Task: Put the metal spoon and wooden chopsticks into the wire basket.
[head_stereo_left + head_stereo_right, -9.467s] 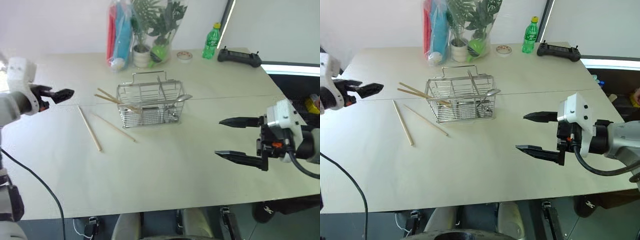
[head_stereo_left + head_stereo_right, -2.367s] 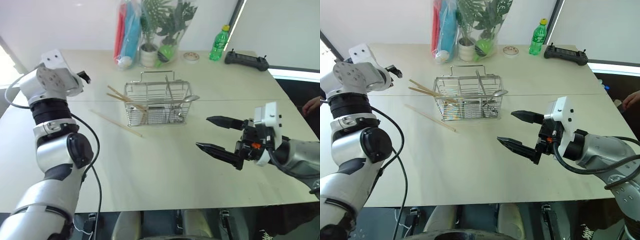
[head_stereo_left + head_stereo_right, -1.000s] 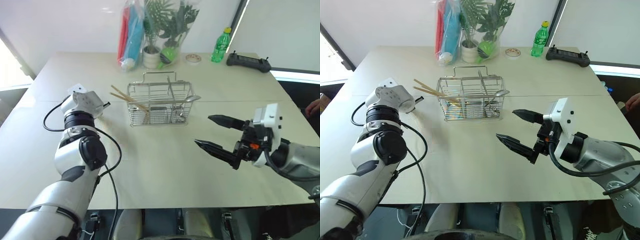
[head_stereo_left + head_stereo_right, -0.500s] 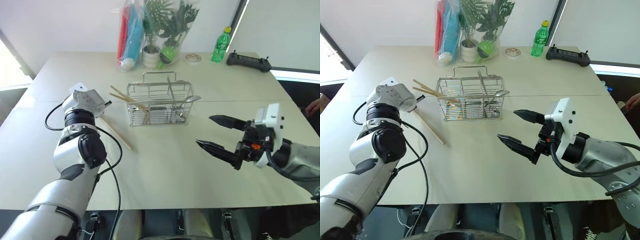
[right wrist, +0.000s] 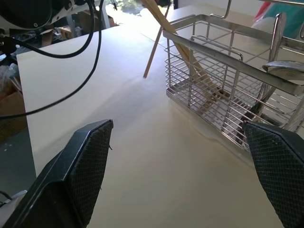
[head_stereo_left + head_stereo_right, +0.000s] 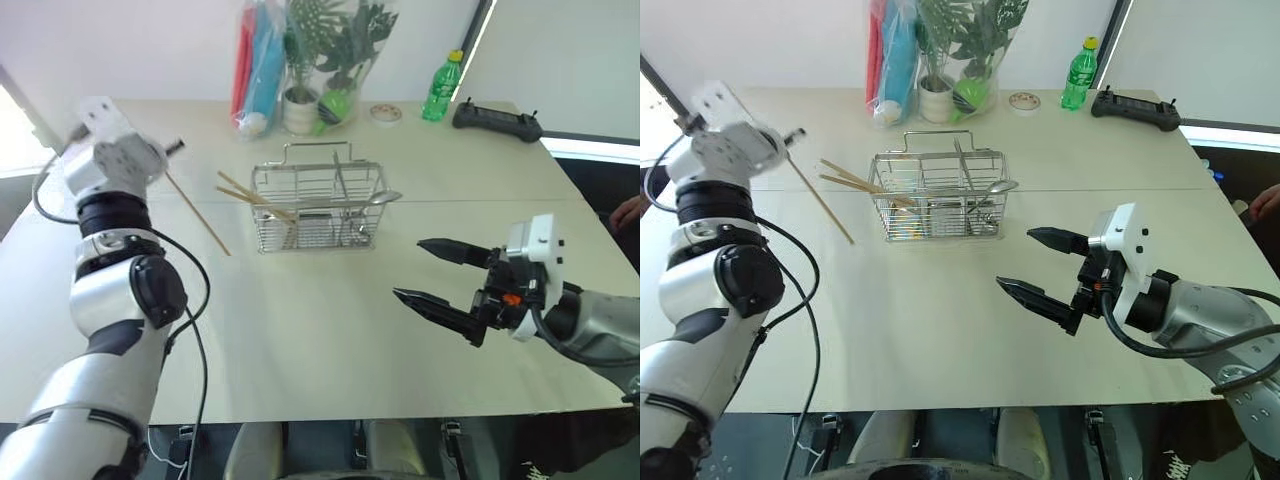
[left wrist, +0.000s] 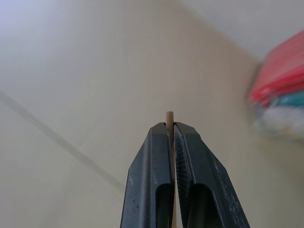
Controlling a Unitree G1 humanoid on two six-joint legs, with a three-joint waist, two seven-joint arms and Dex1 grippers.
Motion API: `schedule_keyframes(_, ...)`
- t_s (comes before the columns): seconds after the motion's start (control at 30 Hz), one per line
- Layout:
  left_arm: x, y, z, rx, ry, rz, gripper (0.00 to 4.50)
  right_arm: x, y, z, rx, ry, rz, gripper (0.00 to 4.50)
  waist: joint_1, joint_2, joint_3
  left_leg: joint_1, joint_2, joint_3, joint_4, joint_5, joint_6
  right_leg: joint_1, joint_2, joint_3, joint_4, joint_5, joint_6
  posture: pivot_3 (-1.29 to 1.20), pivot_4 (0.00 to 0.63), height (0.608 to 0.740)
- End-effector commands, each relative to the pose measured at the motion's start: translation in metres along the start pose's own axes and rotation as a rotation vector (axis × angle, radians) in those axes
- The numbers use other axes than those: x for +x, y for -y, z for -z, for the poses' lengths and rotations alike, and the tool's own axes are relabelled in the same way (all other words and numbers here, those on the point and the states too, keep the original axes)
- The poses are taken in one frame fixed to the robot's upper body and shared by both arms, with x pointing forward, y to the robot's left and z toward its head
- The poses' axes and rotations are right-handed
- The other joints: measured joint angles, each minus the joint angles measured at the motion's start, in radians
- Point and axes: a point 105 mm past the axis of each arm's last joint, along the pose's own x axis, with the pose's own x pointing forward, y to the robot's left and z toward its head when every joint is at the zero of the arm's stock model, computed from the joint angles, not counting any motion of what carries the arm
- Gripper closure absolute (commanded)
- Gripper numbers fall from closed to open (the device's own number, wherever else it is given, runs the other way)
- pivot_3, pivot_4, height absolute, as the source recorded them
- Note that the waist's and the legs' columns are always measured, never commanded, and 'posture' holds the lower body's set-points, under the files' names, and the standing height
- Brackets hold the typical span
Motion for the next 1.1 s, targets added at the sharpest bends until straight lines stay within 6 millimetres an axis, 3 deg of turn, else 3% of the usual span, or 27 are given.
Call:
schedule_keyframes(0.03, -0.03, 0.057, -0.086, 0.027, 0.368, 0.329, 4.42, -0.004, 0.002, -0.008, -0.037, 0.011, 0.002, 0.0, -0.001, 0.0, 0.0, 0.0, 0.0, 0.0, 0.0, 0.0, 0.0, 0.0, 0.0, 0.0, -0.001, 0.0, 0.0, 0.0, 0.15, 0.703)
schedule_keyframes(0.1, -0.055, 0.084, -0.113, 0.008, 0.51, 0.514, 4.42, -0.003, 0.003, -0.009, -0.038, 0.006, 0.002, 0.0, -0.002, 0.0, 0.0, -0.001, 0.0, 0.001, 0.0, 0.0, 0.0, 0.0, -0.001, 0.0, -0.002, 0.0, -0.001, 0.0, 0.15, 0.703)
schedule_keyframes(0.17, -0.071, 0.108, -0.119, -0.011, 0.55, 0.656, 4.42, -0.003, 0.004, -0.009, -0.039, 0.002, -0.001, 0.0, -0.001, 0.0, 0.0, -0.001, 0.0, 0.002, 0.0, 0.0, 0.0, 0.0, -0.001, 0.001, -0.002, 0.0, -0.001, 0.0, 0.15, 0.703)
schedule_keyframes(0.27, -0.091, 0.142, -0.108, 0.014, 0.539, 0.836, 4.42, -0.003, 0.004, -0.008, -0.04, 0.0, -0.003, 0.0, 0.0, 0.001, 0.0, 0.0, 0.0, 0.001, 0.0, 0.0, 0.0, 0.001, -0.001, 0.0, -0.002, 0.0, -0.001, 0.0, 0.15, 0.703)
schedule_keyframes(0.37, -0.098, 0.159, -0.084, 0.099, 0.515, 0.915, 4.42, -0.002, 0.003, -0.01, -0.048, 0.01, -0.001, 0.0, -0.002, 0.001, -0.001, 0.0, 0.0, 0.001, 0.001, 0.0, 0.001, 0.001, -0.001, 0.001, -0.001, 0.0, -0.001, 0.0, 0.15, 0.703)
schedule_keyframes(0.53, -0.099, 0.167, -0.054, 0.155, 0.453, 0.962, 4.42, 0.001, 0.005, -0.017, -0.076, 0.051, 0.032, 0.0, -0.008, 0.001, 0.0, 0.002, 0.0, 0.002, 0.001, 0.0, 0.001, 0.002, 0.0, 0.002, 0.0, -0.002, -0.004, 0.0, 0.15, 0.703)
schedule_keyframes(0.83, -0.097, 0.166, -0.037, 0.195, 0.377, 0.977, 4.42, 0.006, 0.001, -0.019, -0.075, 0.088, 0.029, 0.0, -0.003, 0.002, 0.0, 0.002, 0.001, 0.001, 0.001, 0.0, 0.002, 0.001, 0.001, 0.002, 0.0, -0.002, -0.004, 0.0, 0.15, 0.703)
schedule_keyframes(1.1, -0.104, 0.16, -0.088, 0.203, 0.517, 0.939, 4.42, 0.008, 0.004, -0.019, -0.068, 0.087, 0.019, 0.0, -0.004, 0.002, 0.0, 0.001, 0.001, 0.001, 0.001, 0.0, 0.002, 0.001, 0.001, 0.002, 0.0, -0.002, -0.004, 0.0, 0.15, 0.703)
